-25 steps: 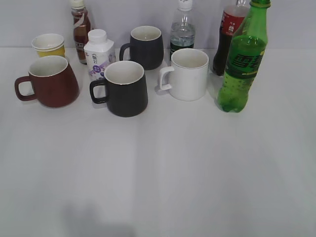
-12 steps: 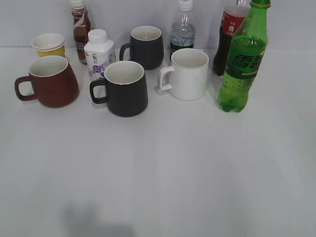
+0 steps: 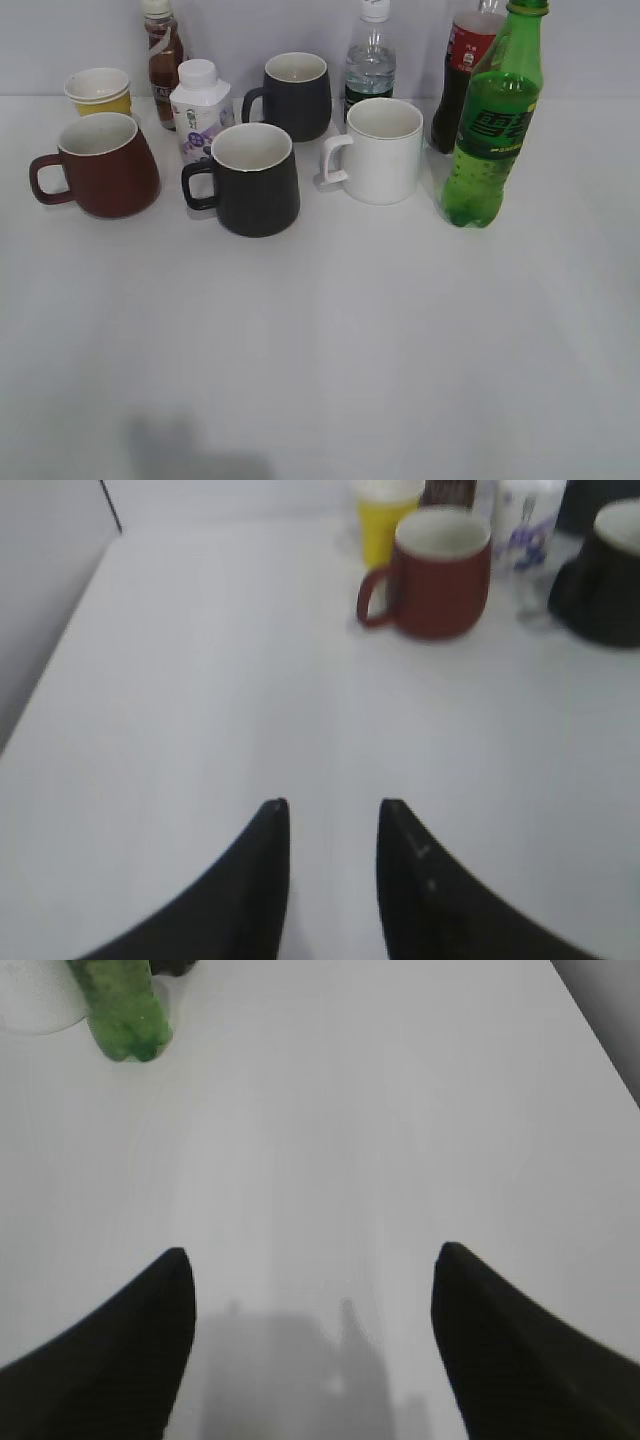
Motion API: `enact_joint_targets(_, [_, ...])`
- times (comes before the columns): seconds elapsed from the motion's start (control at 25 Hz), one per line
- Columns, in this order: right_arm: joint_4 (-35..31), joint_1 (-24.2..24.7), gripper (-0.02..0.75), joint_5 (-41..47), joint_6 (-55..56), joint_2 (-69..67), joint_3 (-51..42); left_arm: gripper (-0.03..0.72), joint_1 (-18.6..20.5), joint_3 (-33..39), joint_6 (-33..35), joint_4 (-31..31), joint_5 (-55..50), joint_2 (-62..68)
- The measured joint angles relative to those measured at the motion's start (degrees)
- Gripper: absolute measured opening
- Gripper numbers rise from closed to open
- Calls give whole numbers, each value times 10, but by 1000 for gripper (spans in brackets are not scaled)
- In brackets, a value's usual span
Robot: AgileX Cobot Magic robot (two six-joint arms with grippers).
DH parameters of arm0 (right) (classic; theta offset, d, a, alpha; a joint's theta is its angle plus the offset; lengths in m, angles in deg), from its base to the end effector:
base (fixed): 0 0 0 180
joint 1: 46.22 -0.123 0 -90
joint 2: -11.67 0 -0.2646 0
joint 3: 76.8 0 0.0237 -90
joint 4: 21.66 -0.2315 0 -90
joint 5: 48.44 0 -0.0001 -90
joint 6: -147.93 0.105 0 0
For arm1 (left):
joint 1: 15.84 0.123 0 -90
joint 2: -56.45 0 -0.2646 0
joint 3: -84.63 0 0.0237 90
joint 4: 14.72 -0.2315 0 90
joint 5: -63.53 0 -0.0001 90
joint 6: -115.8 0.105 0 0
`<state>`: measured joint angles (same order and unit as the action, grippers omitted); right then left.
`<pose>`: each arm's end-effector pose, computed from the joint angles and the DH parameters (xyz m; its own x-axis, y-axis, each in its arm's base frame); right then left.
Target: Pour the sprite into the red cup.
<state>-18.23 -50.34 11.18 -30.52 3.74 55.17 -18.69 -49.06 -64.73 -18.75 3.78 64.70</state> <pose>0.0114 -0.0046 0.2634 -0.4299 -0.0342 -0.9022 -0.0267 0.9993 -0.0252 0.0088 0.0059 0.2714 -0.4102 0.0466 -0.9108 0.0051 0.9988 0.0488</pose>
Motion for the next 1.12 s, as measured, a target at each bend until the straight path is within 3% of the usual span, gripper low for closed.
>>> enact_joint_targets(0.2, [0,0,540,-26,0,-19,10,239,-8,-8,0,0,139,40])
enact_joint_targets(0.48, [-3,0,505,-217,0,-107,-3,239,-10,36,0,14,331,162])
enact_joint_targets(0.64, [-39,0,503,-308,0,-192,-37,239,-10,68,0,34,431,263])
enact_joint_targets(0.96, [-39,-47,502,-512,-34,-364,-54,242,-10,75,0,30,635,521])
enact_joint_targets(1.12, [-41,-70,502,-572,-36,-451,-54,242,-10,83,0,32,708,614])
